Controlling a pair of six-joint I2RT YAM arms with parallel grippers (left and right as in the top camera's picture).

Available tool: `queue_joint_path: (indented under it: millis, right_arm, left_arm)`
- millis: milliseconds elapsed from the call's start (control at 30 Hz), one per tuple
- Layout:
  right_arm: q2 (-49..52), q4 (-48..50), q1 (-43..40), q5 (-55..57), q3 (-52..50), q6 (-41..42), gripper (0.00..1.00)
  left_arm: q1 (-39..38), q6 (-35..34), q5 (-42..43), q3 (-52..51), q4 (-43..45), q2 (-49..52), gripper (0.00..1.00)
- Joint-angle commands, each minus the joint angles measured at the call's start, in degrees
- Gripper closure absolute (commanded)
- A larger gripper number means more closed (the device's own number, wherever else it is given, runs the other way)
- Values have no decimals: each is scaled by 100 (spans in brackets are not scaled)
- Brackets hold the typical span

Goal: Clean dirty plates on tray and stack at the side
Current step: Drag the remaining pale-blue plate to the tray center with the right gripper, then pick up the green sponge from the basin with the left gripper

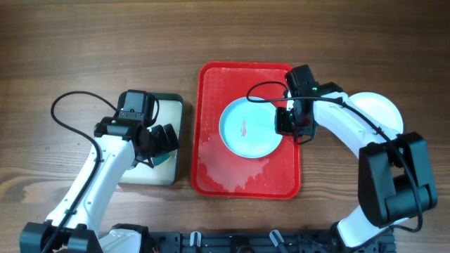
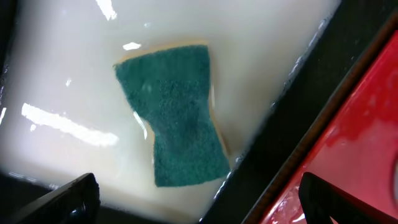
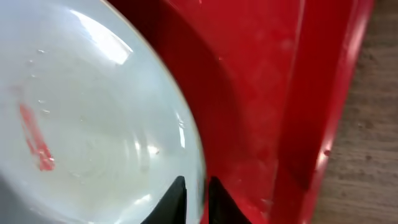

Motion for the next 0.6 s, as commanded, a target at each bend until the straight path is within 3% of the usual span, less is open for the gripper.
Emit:
queue_joint_path:
  millis: [0,67,133,167,267,333,367,400,433,467,500,533,567]
  right_arm:
    - [-789,50,35,-247,11,-490,73]
    - [-1416,7,35,-247,11,-570,66]
    - [-2098,-131,35,-247,11,-568,61]
    - [-2426,-238,35,-247,11,-568,59]
    - [-2863,-503,35,-245,11,-570,57]
    - [-2907,-649,35,-245,11,-568,57]
    - [-2894,-719,35,-245,9,-570,57]
    - [-2868,-743,35,-245,0,-570,58]
    - [-2846,-745,35,-245,-4,-568,58]
    - [-2837,-737,35,-245,-4,-568,58]
    - [-2837,-721,35,-245,-4,-568,58]
    - [-2837,-717,35,-245,-4,-566,58]
    - [-2837,-721,35,-245,-4,-568,58]
  left_arm:
    - [33,66,673,2,304,-72,0]
    - [33,68,1172,2,341,-72,0]
    - [33,98,1128,2,417,-70,0]
    - [33,50,879,2,428,-44,0]
    - [59,-1161,-503,2,164,122,0]
    - [136,-1443,-529,2,153,293,3]
    - [166,-1447,-380,2,173,402,9]
    - [173,-1512,-240,2,175,538,24]
    - [168,-1676,-229,0,170,699,42]
    - [160,-1773,-216,0,190,872,54]
    - [155,-1882,-184,0,219,1049,76]
    - [155,-1910,-103,0,245,1202,89]
    - [155,-1910,111,0,291,1381,96]
